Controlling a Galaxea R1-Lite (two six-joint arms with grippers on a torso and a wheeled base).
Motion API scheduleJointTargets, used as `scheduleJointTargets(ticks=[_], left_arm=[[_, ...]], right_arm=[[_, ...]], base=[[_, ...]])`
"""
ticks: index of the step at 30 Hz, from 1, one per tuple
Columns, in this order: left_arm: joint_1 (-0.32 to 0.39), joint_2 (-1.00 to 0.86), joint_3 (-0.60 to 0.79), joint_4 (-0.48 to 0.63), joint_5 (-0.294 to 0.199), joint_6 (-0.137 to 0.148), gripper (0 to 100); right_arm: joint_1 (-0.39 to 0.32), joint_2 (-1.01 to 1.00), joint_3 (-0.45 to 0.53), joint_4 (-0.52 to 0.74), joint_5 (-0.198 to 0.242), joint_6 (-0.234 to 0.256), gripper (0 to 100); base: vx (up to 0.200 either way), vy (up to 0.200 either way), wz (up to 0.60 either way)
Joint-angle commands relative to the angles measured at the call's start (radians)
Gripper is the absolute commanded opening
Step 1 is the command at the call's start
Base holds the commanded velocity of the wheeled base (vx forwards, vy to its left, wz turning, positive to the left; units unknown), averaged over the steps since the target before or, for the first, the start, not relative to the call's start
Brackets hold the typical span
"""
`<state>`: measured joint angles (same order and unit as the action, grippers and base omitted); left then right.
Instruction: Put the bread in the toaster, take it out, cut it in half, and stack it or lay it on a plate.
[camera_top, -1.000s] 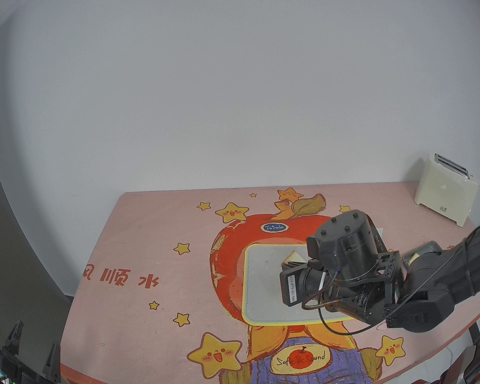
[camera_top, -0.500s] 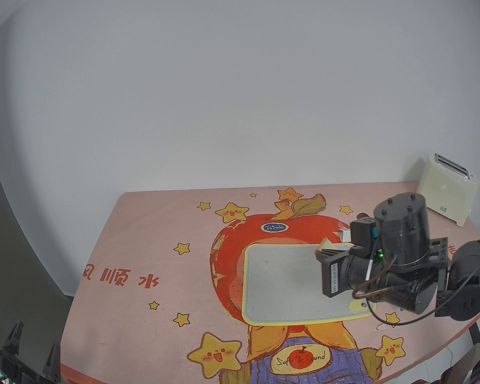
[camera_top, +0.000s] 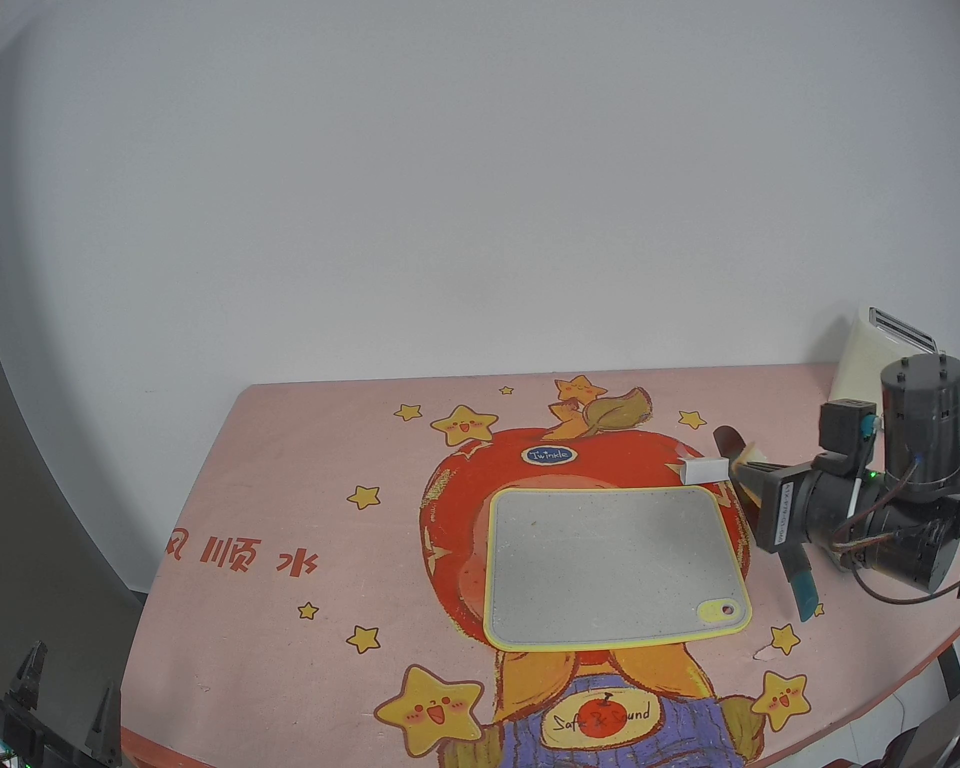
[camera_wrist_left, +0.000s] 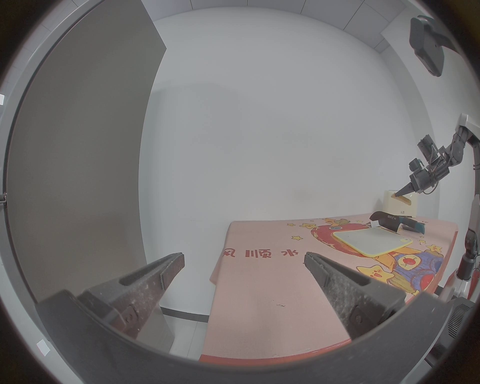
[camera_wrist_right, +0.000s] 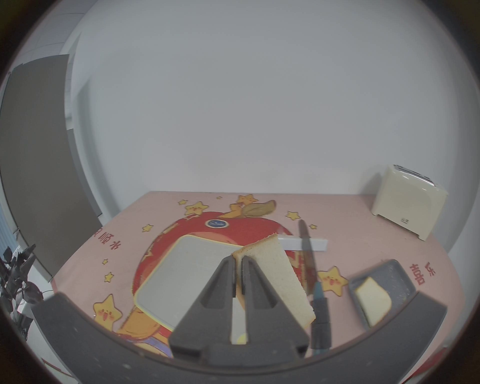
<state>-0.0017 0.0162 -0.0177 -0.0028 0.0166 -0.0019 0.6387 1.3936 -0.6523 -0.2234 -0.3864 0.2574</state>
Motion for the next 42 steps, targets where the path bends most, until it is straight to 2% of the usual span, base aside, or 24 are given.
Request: scheduleJointTargets(ticks=[1, 5, 14, 18, 23, 28, 35, 42], left_arm=[[0.000, -0.010, 0.018, 0.000, 0.000, 0.000, 100], [0.000, -0.010, 0.018, 0.000, 0.000, -0.003, 100], [0.000, -0.010, 0.018, 0.000, 0.003, -0.003, 100], [0.000, -0.010, 0.018, 0.000, 0.002, 0.000, 100], [0.002, -0.010, 0.018, 0.000, 0.002, -0.001, 100], [0.000, -0.010, 0.018, 0.000, 0.002, -0.001, 100], [0.000, -0.010, 0.018, 0.000, 0.002, 0.000, 100], [0.000, -0.010, 0.018, 0.000, 0.002, 0.000, 100]], right_arm=[[-0.063, -0.047, 0.068, -0.004, 0.000, -0.001, 0], [-0.073, -0.044, 0.068, -0.002, -0.011, -0.004, 0], [-0.044, -0.039, 0.114, -0.001, -0.020, -0.010, 0], [-0.017, -0.047, 0.109, -0.001, -0.026, -0.012, 0], [0.009, -0.050, 0.112, -0.002, -0.054, -0.010, 0], [0.021, -0.048, 0.112, -0.002, -0.085, -0.010, 0], [0.021, -0.050, 0.115, -0.001, -0.091, -0.010, 0], [0.021, -0.044, 0.131, -0.001, -0.092, -0.010, 0]], base=[[0.000, 0.000, 0.00], [0.000, 0.000, 0.00], [0.000, 0.000, 0.00], [0.000, -0.200, 0.00], [0.000, -0.200, 0.00], [0.000, 0.000, 0.00], [0.000, 0.000, 0.00], [0.000, -0.200, 0.00]])
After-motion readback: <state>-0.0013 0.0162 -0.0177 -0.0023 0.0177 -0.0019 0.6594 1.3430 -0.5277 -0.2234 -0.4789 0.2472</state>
